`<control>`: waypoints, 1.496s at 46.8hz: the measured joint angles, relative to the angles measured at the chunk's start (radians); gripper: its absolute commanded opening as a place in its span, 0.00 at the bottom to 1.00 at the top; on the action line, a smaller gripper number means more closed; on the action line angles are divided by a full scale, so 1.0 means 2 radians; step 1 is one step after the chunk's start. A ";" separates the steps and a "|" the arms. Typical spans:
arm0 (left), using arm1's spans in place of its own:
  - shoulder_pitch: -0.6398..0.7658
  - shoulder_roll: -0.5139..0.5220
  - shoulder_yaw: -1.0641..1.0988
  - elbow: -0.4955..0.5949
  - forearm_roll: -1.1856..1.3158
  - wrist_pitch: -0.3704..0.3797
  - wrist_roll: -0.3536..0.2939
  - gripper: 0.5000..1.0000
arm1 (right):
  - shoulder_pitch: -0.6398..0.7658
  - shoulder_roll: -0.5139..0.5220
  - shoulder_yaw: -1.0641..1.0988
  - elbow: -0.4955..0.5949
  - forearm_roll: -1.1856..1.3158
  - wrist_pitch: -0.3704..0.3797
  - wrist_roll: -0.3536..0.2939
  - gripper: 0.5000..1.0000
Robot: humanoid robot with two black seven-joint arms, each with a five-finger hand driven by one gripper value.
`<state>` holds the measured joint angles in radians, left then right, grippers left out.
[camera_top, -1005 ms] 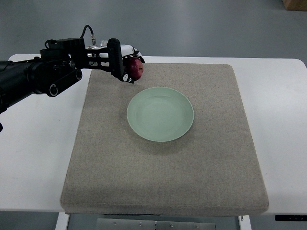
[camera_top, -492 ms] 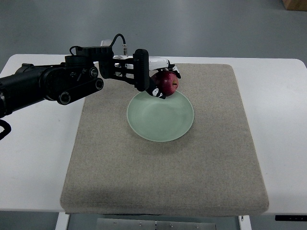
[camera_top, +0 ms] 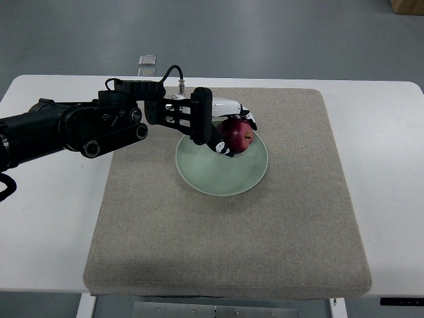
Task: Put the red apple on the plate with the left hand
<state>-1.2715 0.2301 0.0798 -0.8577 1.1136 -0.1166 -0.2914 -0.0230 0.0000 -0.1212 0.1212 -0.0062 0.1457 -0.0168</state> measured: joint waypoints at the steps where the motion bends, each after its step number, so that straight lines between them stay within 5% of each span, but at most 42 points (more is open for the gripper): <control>1: 0.001 0.000 0.000 0.000 0.000 0.000 0.000 0.62 | 0.000 0.000 0.000 0.000 0.000 0.000 0.000 0.93; 11: 0.002 0.000 0.000 0.000 0.000 0.000 0.000 0.71 | 0.000 0.000 0.000 0.000 0.000 0.000 0.000 0.93; 14: 0.002 0.000 0.000 0.000 0.000 0.000 0.000 0.84 | 0.000 0.000 0.000 0.000 0.000 0.000 0.000 0.93; 25: 0.005 0.000 -0.001 0.000 -0.001 0.000 0.000 0.91 | 0.000 0.000 0.000 0.000 0.000 0.000 0.000 0.93; 40: 0.005 0.001 -0.005 0.013 -0.008 0.000 0.000 0.92 | 0.000 0.000 0.000 0.000 0.000 0.000 0.000 0.93; 70: 0.006 0.007 -0.007 0.161 -0.014 0.009 0.000 0.92 | 0.000 0.000 0.000 0.000 0.000 0.000 0.000 0.93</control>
<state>-1.2593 0.2433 0.0660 -0.5356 1.0856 -0.0987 -0.2905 -0.0229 0.0000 -0.1212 0.1212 -0.0062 0.1457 -0.0169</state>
